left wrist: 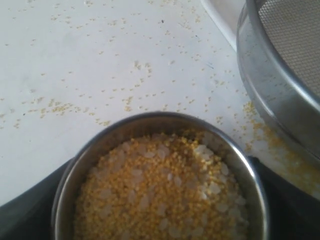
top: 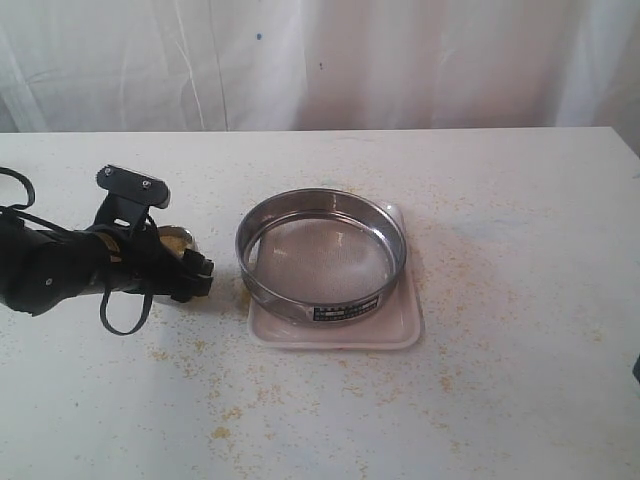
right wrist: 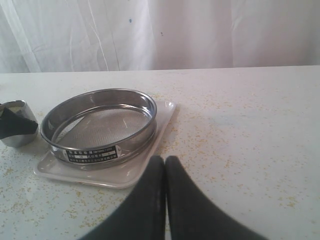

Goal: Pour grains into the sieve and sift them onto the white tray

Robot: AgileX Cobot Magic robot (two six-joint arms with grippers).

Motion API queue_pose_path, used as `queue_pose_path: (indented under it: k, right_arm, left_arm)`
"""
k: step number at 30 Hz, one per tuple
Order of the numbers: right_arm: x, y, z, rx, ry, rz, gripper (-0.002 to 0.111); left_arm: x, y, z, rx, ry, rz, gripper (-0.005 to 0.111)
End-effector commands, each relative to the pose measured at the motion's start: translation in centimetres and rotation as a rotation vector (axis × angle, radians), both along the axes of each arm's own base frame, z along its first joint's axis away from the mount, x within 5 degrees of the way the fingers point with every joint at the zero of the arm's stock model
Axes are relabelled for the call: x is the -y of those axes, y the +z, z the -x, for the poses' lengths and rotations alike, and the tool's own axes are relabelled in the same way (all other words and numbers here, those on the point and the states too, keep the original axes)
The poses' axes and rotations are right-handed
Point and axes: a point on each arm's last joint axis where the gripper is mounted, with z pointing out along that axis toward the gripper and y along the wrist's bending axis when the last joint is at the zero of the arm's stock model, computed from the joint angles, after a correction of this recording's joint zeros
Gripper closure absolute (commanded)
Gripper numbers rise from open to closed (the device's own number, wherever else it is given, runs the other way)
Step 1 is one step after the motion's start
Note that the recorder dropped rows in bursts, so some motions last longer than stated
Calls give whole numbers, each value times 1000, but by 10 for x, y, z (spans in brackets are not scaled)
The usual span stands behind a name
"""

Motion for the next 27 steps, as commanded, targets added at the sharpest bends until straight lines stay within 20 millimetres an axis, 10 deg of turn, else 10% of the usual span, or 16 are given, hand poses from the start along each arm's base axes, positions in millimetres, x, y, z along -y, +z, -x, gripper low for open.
queue_pose_path:
  k: [1, 4, 27]
  right_arm:
    - [0, -2, 0, 0, -2, 10, 108]
    - [0, -2, 0, 0, -2, 10, 108]
    - [0, -2, 0, 0, -2, 10, 108]
  left_arm:
    - [3, -2, 0, -7, 4, 10, 36]
    - [3, 0, -1, 16, 10, 24, 18]
    - [-8, -12, 29, 230, 57, 91, 18]
